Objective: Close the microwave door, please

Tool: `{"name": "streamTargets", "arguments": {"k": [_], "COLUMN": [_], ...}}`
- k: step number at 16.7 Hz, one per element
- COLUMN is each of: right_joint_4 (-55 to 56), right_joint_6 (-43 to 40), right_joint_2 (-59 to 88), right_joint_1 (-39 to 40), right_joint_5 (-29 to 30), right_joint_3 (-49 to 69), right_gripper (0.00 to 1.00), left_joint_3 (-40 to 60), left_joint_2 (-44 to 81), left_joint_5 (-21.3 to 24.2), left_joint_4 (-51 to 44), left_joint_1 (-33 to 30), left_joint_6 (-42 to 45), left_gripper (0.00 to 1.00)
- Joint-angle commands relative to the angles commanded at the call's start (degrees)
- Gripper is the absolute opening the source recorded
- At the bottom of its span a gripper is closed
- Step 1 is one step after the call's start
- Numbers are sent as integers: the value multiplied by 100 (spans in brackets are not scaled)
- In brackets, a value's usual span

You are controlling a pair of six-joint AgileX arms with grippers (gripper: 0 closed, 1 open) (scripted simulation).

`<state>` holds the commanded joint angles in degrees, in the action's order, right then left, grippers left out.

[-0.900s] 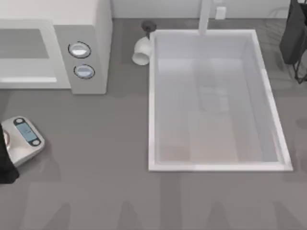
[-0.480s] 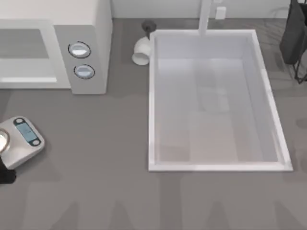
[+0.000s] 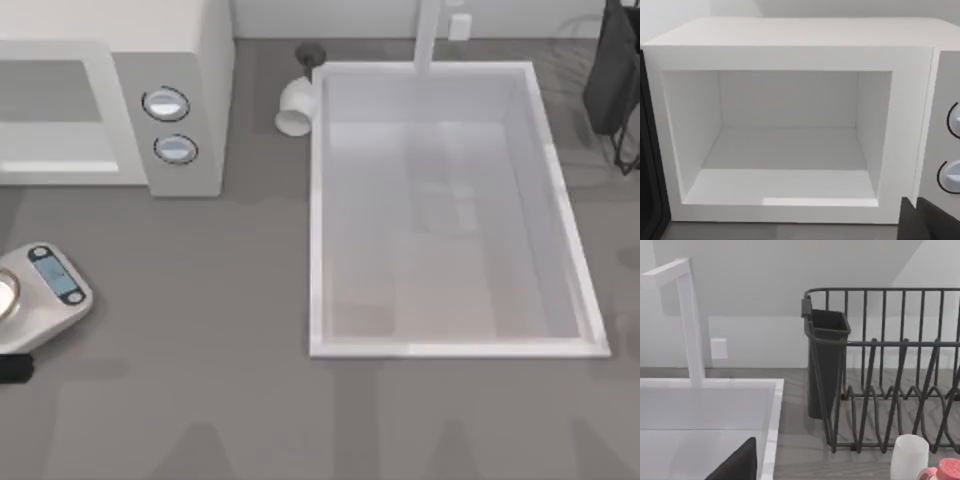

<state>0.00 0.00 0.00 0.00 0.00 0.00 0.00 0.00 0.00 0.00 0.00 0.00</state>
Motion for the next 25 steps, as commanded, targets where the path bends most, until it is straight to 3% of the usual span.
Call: {"name": "streamTargets", "arguments": {"k": [9,12,17,25], "right_joint_4": [0,0,0,0], "right_joint_6": [0,0,0,0], "right_joint_2": [0,0,0,0], "right_joint_1": [0,0,0,0], "right_joint_5": [0,0,0,0], "right_joint_3": [0,0,0,0], "right_gripper": [100,100,100,100], "left_joint_3": [3,360,1929,5409], "left_joint_2": [3,368,2177,6723], "left_joint_5": [2,186,947,2612], "left_joint_4": [-2,-211,-1078,-2975], "left_joint_1": [2,290,1479,4083], "left_joint_6": [2,255,1303,3596], "left_gripper": [0,0,0,0]}}
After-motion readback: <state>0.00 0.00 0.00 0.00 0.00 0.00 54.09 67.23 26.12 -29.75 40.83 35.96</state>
